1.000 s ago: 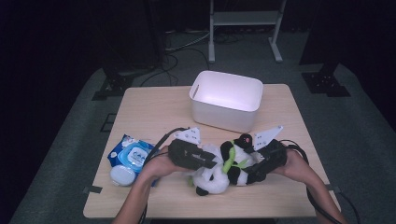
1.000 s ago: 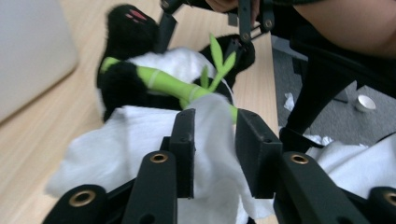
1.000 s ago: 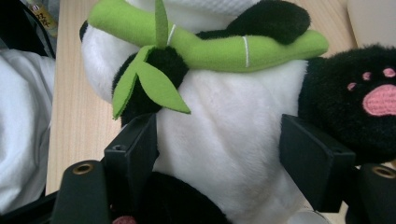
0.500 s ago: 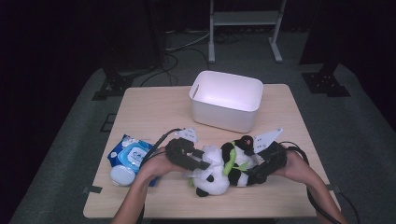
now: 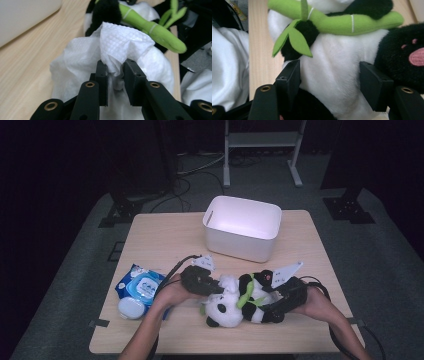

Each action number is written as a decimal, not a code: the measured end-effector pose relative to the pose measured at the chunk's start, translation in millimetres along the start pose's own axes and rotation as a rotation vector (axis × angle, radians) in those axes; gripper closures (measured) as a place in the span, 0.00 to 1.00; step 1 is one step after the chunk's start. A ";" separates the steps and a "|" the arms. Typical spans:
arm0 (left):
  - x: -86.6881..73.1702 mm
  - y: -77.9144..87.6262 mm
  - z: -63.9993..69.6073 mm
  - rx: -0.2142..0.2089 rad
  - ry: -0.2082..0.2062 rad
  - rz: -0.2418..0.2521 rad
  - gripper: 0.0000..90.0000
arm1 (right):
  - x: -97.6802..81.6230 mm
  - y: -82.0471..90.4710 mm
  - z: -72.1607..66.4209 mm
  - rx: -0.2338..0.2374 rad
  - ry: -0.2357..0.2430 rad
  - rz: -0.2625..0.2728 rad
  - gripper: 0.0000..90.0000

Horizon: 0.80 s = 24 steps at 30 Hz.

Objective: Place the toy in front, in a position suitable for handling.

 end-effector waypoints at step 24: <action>40.8 -30.0 30.8 -0.113 -0.102 0.010 0.92 | -0.1 -3.1 -6.8 -0.010 -0.036 0.033 0.39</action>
Point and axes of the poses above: each handheld gripper's, and its own axes: y roughly backward along the jaws, x roughly out of its top, z roughly to its right, the point moved 5 cm from there along -y, roughly forward along the jaws, and after that the axes turned 1 degree about z, right-handed, at the moved point
